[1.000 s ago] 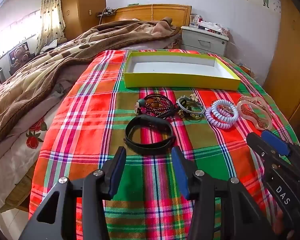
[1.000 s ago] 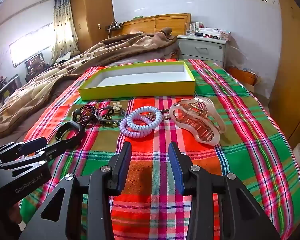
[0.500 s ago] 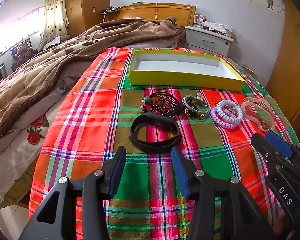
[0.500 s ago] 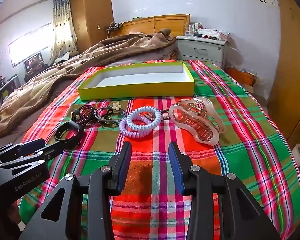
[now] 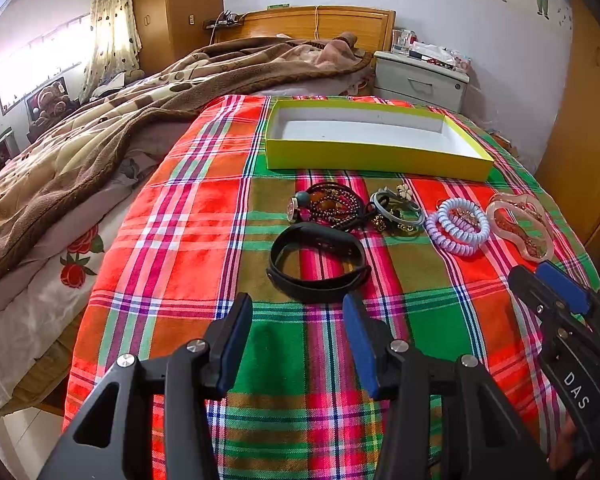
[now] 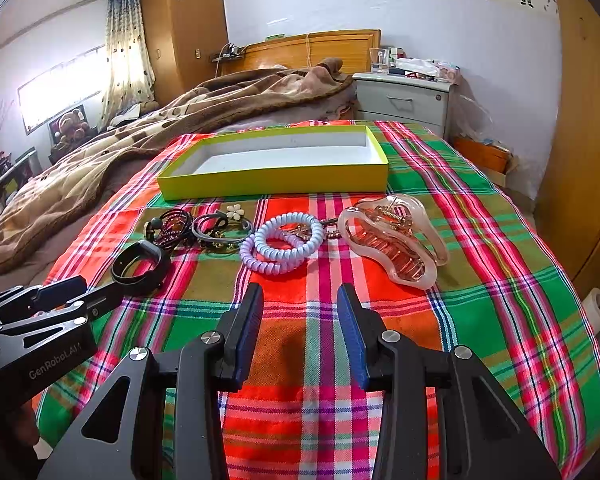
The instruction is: Organize jewelry
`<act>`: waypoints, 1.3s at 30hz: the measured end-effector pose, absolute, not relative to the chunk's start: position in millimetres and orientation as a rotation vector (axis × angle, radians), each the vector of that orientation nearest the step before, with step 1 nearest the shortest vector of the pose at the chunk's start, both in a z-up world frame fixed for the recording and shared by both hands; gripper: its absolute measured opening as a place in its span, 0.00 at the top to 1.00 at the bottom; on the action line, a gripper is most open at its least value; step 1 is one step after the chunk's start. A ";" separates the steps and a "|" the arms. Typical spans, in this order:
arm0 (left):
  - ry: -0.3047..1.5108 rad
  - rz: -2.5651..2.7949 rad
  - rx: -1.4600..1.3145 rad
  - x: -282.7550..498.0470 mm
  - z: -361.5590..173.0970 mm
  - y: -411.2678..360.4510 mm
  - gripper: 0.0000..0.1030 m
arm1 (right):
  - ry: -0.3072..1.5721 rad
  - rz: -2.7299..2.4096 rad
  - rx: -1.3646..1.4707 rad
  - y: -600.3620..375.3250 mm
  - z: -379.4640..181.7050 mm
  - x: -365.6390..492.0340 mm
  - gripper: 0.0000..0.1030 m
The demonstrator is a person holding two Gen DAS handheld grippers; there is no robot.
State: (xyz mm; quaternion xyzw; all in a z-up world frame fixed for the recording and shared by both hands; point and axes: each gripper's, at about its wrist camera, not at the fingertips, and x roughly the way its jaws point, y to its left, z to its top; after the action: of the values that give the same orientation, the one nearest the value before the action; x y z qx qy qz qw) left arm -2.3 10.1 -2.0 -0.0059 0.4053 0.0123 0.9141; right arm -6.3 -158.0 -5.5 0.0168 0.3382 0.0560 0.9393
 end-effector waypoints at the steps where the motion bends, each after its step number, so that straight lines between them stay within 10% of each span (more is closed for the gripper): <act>1: 0.834 0.025 -0.010 -2.1 -2.1 9.5 0.52 | 0.690 0.115 0.033 -158.0 -5.2 -6.6 0.62; 39: 0.844 0.027 -0.019 -1.8 -1.7 13.4 0.52 | 0.690 0.110 0.033 -157.0 -6.3 -6.2 0.62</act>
State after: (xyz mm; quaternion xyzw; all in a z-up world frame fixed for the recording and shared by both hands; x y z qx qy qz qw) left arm -1.8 13.4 -1.7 -0.0091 0.4097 0.0131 0.9121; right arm -6.2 -157.0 -6.3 0.0161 0.3380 0.0538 0.9395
